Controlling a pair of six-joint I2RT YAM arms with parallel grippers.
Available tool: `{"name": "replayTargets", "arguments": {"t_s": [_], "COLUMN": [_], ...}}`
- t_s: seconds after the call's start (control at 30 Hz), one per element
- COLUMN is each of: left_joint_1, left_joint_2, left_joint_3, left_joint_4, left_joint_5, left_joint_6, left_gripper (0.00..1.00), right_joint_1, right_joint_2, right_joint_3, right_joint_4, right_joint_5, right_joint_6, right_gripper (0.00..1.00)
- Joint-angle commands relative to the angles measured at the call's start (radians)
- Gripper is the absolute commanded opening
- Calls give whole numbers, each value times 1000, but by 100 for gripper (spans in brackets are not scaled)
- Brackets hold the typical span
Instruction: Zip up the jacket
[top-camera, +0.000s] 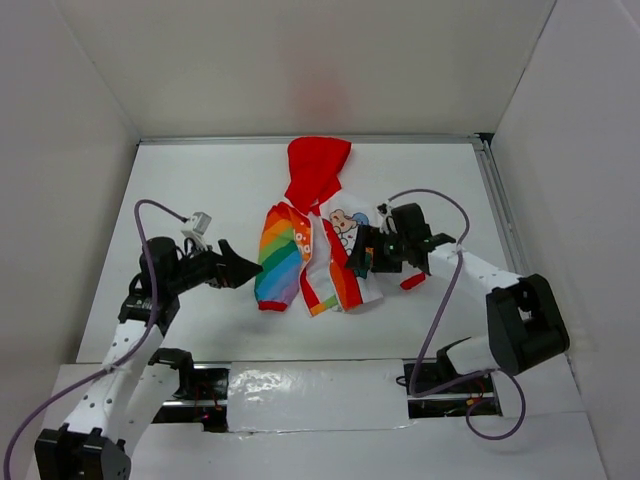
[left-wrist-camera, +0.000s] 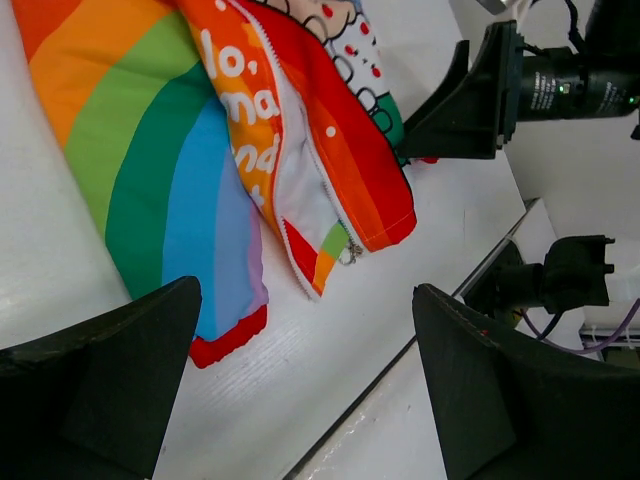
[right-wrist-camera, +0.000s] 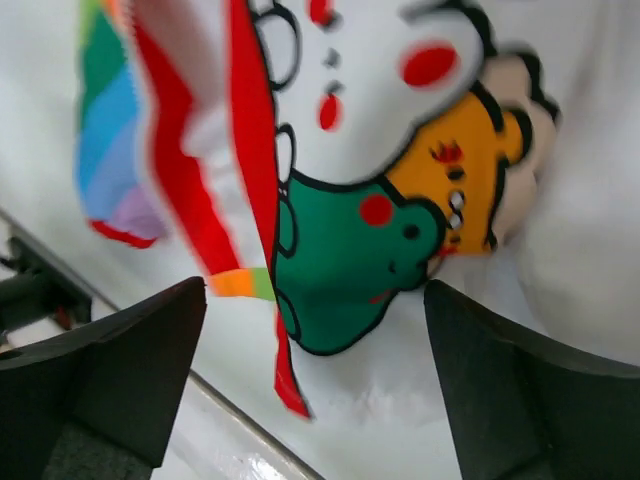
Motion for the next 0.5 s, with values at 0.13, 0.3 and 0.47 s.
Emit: {"name": "replayTargets", "arguments": {"t_s": [0.13,0.3,0.47], "left_joint_1": [-3,-130,-285], "left_joint_2": [166,309,476], "left_joint_3": [28,15,84], "left_joint_4": [86,191,171], "left_joint_5": [151,211,118], "left_joint_6": [-23,-31,-52], "left_gripper": [99,99,88], "right_joint_1": [108,239,309], "right_joint_2": [-248,-308,-210], "right_joint_3": [-16,-3,58], "right_joint_4": [-78,-141,-138], "right_joint_5": [369,600,629], "right_joint_6": [78,110,110], "right_gripper": [100,100,99]}}
